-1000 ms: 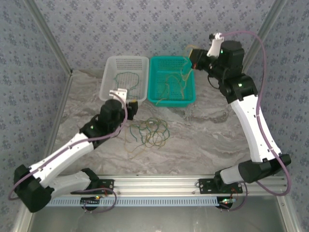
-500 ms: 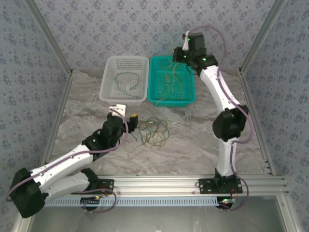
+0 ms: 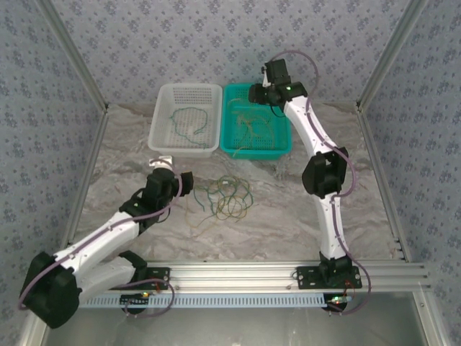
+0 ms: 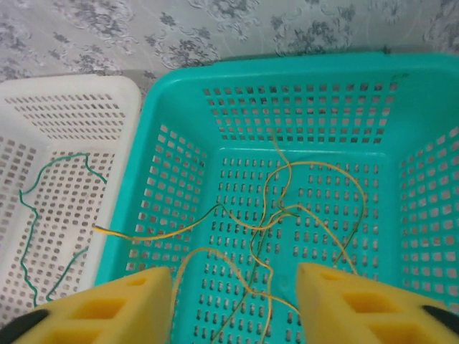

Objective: Untangle the cables

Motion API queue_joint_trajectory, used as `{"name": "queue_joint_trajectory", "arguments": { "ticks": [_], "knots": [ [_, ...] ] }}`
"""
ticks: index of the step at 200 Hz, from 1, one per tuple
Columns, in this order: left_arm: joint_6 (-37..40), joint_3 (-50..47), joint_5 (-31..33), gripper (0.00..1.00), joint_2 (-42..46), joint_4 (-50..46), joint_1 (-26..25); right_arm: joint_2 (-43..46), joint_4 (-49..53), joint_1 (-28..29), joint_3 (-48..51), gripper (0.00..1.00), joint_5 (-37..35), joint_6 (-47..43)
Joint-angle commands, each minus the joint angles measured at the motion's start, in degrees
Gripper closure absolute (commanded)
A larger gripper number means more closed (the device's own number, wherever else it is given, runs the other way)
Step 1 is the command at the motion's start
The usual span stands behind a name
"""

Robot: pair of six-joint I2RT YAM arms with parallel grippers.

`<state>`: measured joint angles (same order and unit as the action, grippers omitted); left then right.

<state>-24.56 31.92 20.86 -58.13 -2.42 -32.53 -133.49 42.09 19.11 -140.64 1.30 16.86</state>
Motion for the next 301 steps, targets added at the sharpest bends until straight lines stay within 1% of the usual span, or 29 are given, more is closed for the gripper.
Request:
{"name": "queue_joint_trajectory", "arguments": {
  "ticks": [1, 13, 35, 46, 55, 67, 77, 88, 95, 102, 113, 131, 144, 162, 173, 189, 209, 226, 239, 255, 273, 275, 284, 293, 301],
  "knots": [
    [-2.52, 4.80, -5.24, 0.14, -2.59, -3.17, 2.41, 5.91, 5.41, 1.79, -1.63, 0.44, -4.27, -3.39],
    [-1.98, 5.59, -5.47, 0.14, -3.68, -3.39, 2.66, 9.07, 4.83, 2.07, 1.54, 0.41, -4.90, -3.69],
    [-0.80, 7.72, -6.04, 0.16, -5.14, -5.31, 2.95, 14.71, 5.47, 2.29, 7.01, 0.41, -4.21, -2.71],
    [0.22, 8.83, -7.14, 0.17, -5.70, -6.36, 2.93, 19.16, 3.47, 2.96, 13.19, 0.41, -4.63, -2.94],
    [0.59, 9.43, -7.54, 0.17, -6.07, -7.11, 2.94, 23.10, -0.95, 3.52, 19.81, 0.41, -4.62, -3.24],
    [1.12, 9.97, -7.98, 0.18, -6.46, -7.84, 2.93, 27.03, -6.98, 3.85, 27.56, 0.41, -2.55, -2.69],
    [1.71, 10.41, -9.13, 0.19, -6.64, -7.91, 2.93, 28.03, -6.49, 3.54, 29.44, 0.42, 0.21, -0.77],
    [4.06, 10.89, -14.26, 0.21, -6.75, -6.97, 2.91, 29.38, -6.74, 3.81, 32.79, 0.46, 4.37, -0.56],
    [5.07, 11.48, -16.91, 0.23, -6.64, -7.09, 2.32, 31.27, -9.31, 4.63, 37.24, 0.47, 5.80, -1.40],
    [5.77, 12.23, -17.81, 0.23, -6.65, -7.83, 1.29, 34.11, -12.86, 5.76, 43.10, 0.47, 5.87, -2.23],
    [7.69, 13.25, -17.77, 0.23, -7.08, -8.90, -1.35, 38.85, -18.01, 7.83, 51.85, 0.47, 5.36, -3.11],
    [9.70, 15.93, -15.60, 0.22, -9.61, -13.22, -5.77, 45.47, -24.68, 10.94, 64.82, 0.46, 5.01, -4.48],
    [9.33, 16.94, -16.76, 0.22, -11.98, -15.13, -6.97, 49.32, -28.41, 12.90, 72.95, 0.47, 4.18, -4.11],
    [8.07, 16.49, -19.18, 0.22, -15.30, -14.31, -7.77, 53.55, -33.34, 15.40, 83.23, 0.47, 3.52, -2.36],
    [6.72, 16.74, -20.28, 0.22, -17.56, -14.71, -7.80, 55.22, -34.85, 16.46, 87.33, 0.47, 2.74, -0.11],
    [3.61, 17.32, -19.22, 0.24, -20.57, -16.77, -7.76, 55.85, -36.94, 16.49, 92.71, 0.47, 2.43, 5.05],
    [0.85, 15.38, -18.07, 0.25, -22.14, -17.31, -8.54, 54.83, -34.98, 16.63, 95.70, 0.51, -0.91, 10.28],
    [0.11, 13.68, -17.28, 0.26, -22.62, -17.19, -10.02, 55.01, -36.66, 17.31, 97.93, 0.53, -2.57, 11.28],
    [0.63, 12.57, -16.01, 0.28, -23.77, -15.81, -11.49, 54.39, -37.52, 18.10, 97.86, 0.54, -3.80, 11.25],
    [0.10, 12.10, -15.82, 0.34, -26.03, -14.14, -11.75, 52.53, -38.30, 18.37, 96.77, 0.55, -3.79, 10.91],
    [-0.98, 11.07, -14.81, 0.48, -27.71, -11.58, -11.68, 50.57, -38.07, 18.63, 94.46, 0.56, -3.26, 10.48],
    [-1.16, 10.97, -14.47, 0.50, -27.80, -11.54, -11.68, 50.36, -37.92, 18.60, 94.16, 0.56, -3.26, 10.47],
    [-1.44, 11.22, -13.58, 0.67, -28.17, -11.92, -11.63, 49.89, -37.48, 18.88, 93.22, 0.56, -3.48, 10.17],
    [-1.09, 11.48, -13.20, 0.73, -27.79, -12.27, -11.76, 49.86, -37.43, 19.13, 92.56, 0.56, -3.94, 9.95],
    [-0.71, 11.35, -12.69, 0.84, -27.25, -12.28, -11.76, 49.98, -37.44, 19.46, 92.19, 0.56, -4.41, 9.70]
  ]
}}
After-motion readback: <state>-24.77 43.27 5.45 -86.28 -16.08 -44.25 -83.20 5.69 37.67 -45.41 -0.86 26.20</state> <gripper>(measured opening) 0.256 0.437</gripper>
